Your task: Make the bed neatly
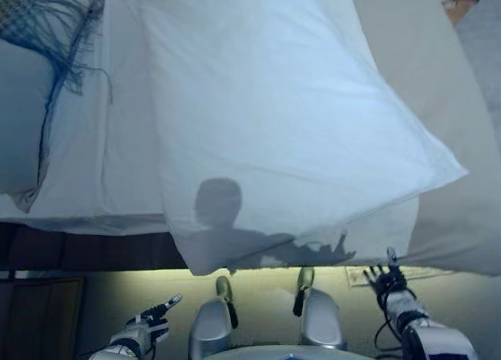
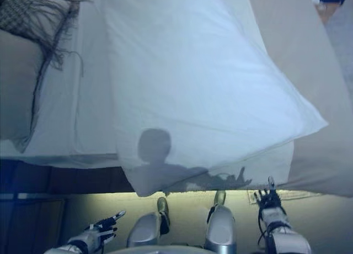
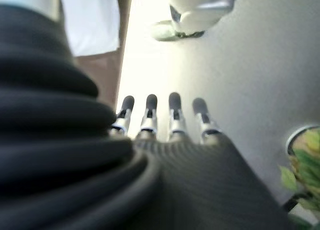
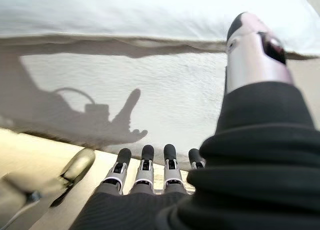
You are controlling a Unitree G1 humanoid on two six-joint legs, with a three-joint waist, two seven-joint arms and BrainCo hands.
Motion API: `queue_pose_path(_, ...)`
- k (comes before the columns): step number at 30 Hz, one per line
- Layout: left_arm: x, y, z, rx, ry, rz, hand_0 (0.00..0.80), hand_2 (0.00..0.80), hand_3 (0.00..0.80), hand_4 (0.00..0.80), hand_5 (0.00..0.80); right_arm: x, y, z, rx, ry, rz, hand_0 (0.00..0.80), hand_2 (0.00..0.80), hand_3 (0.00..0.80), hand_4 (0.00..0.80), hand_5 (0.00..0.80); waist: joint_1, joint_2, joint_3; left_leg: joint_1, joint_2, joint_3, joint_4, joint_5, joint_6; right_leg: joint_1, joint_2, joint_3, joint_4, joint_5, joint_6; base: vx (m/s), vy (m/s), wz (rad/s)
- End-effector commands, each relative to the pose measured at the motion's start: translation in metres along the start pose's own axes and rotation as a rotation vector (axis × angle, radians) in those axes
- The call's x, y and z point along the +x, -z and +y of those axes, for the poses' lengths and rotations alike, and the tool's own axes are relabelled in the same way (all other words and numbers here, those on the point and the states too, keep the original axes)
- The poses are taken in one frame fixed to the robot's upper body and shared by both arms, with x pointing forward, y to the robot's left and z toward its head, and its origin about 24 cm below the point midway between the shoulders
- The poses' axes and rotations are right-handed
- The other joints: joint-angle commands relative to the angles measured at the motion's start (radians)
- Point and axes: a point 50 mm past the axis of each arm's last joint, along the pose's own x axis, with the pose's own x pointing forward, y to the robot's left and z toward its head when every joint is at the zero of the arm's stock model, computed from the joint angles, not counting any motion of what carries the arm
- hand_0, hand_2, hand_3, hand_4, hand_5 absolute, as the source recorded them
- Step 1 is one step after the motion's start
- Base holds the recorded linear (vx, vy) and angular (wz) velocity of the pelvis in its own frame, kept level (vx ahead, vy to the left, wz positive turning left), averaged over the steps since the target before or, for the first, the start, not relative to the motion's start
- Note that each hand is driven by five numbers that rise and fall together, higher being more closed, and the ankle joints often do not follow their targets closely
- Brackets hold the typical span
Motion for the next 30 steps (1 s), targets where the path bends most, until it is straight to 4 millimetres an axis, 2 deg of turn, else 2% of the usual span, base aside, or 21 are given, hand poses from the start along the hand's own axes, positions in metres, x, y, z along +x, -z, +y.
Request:
queue_pose_path(1, -0.002, -0.011, 0.009, -0.003, 0.008, -0.06, 0.0, 0.0, 0.0, 0.0, 0.0, 0.001, -0.035, 0.007, 0.052, 0.024, -0.121, 0.0, 0.0, 0.0, 0.0, 0.0, 0.022, -0.043, 0.039, -0.186, 0.052, -0.075, 0.214, -0.024, -0.008, -0.011, -0.149, 0.014, 0.0, 0.062, 0.113, -0.052, -0.065, -0.11)
queue_pose_path(8, -0.004, -0.052, -0.01, -0.076, 0.118, -0.218, 0.0, 0.0, 0.0, 0.0, 0.0, -0.003, -0.091, 0.058, 0.01, -0.156, -0.222, 0.0, 0.0, 0.0, 0.0, 0.0, 0.033, -0.01, 0.11, -0.31, 0.031, -0.127, 0.249, -0.01, -0.014, -0.149, -0.152, 0.046, 0.096, 0.029, 0.108, -0.048, -0.028, 0.09)
queue_pose_path(13, -0.011, -0.077, -0.027, -0.185, 0.23, -0.326, 0.0, 0.0, 0.0, 0.0, 0.0, -0.016, -0.132, 0.097, -0.077, -0.301, -0.312, 0.0, 0.0, 0.0, 0.0, 0.0, 0.056, 0.012, 0.147, -0.402, 0.007, -0.154, 0.278, -0.007, -0.002, -0.268, -0.17, 0.066, 0.221, -0.012, 0.1, -0.049, -0.022, 0.13)
queue_pose_path(19, -0.019, -0.087, -0.04, -0.197, 0.338, -0.416, 0.0, 0.0, 0.0, 0.0, 0.0, -0.039, -0.17, 0.149, -0.265, -0.442, -0.376, 0.0, 0.0, 0.0, 0.0, 0.0, 0.084, 0.04, 0.147, -0.507, -0.001, -0.174, 0.3, 0.001, 0.006, -0.39, -0.177, 0.071, 0.308, -0.039, 0.079, -0.016, -0.016, 0.12)
queue_pose_path(22, -0.023, -0.089, -0.041, -0.21, 0.368, -0.445, 0.0, 0.0, 0.0, 0.0, 0.0, -0.049, -0.18, 0.17, -0.311, -0.486, -0.392, 0.0, 0.0, 0.0, 0.0, 0.0, 0.097, 0.051, 0.147, -0.551, -0.009, -0.184, 0.323, -0.004, 0.015, -0.437, -0.178, 0.077, 0.342, -0.049, 0.069, 0.004, 0.002, 0.12)
queue_pose_path(23, -0.024, -0.086, -0.041, -0.21, 0.376, -0.443, 0.0, 0.0, 0.0, 0.0, 0.0, -0.053, -0.184, 0.177, -0.321, -0.506, -0.406, 0.0, 0.0, 0.0, 0.0, 0.0, 0.104, 0.057, 0.147, -0.549, -0.008, -0.189, 0.338, -0.032, 0.011, -0.439, -0.178, 0.083, 0.374, -0.084, 0.074, 0.065, -0.007, 0.14)
queue_pose_path(29, -0.023, -0.07, -0.035, -0.221, 0.385, -0.418, 0.0, 0.0, 0.0, 0.0, 0.0, -0.073, -0.192, 0.217, -0.377, -0.613, -0.459, 0.0, 0.0, 0.0, 0.0, 0.0, 0.133, 0.066, 0.147, -0.588, -0.012, -0.214, 0.354, -0.029, 0.019, -0.481, -0.177, 0.082, 0.428, -0.11, 0.057, 0.013, -0.003, 0.09)
queue_pose_path(30, -0.023, -0.066, -0.032, -0.224, 0.386, -0.41, 0.0, 0.0, 0.0, 0.0, 0.0, -0.079, -0.194, 0.229, -0.391, -0.637, -0.476, 0.0, 0.0, 0.0, 0.0, 0.0, 0.14, 0.068, 0.147, -0.589, -0.012, -0.218, 0.353, -0.025, 0.021, -0.484, -0.176, 0.081, 0.436, -0.114, 0.054, 0.0, 0.0, 0.0)
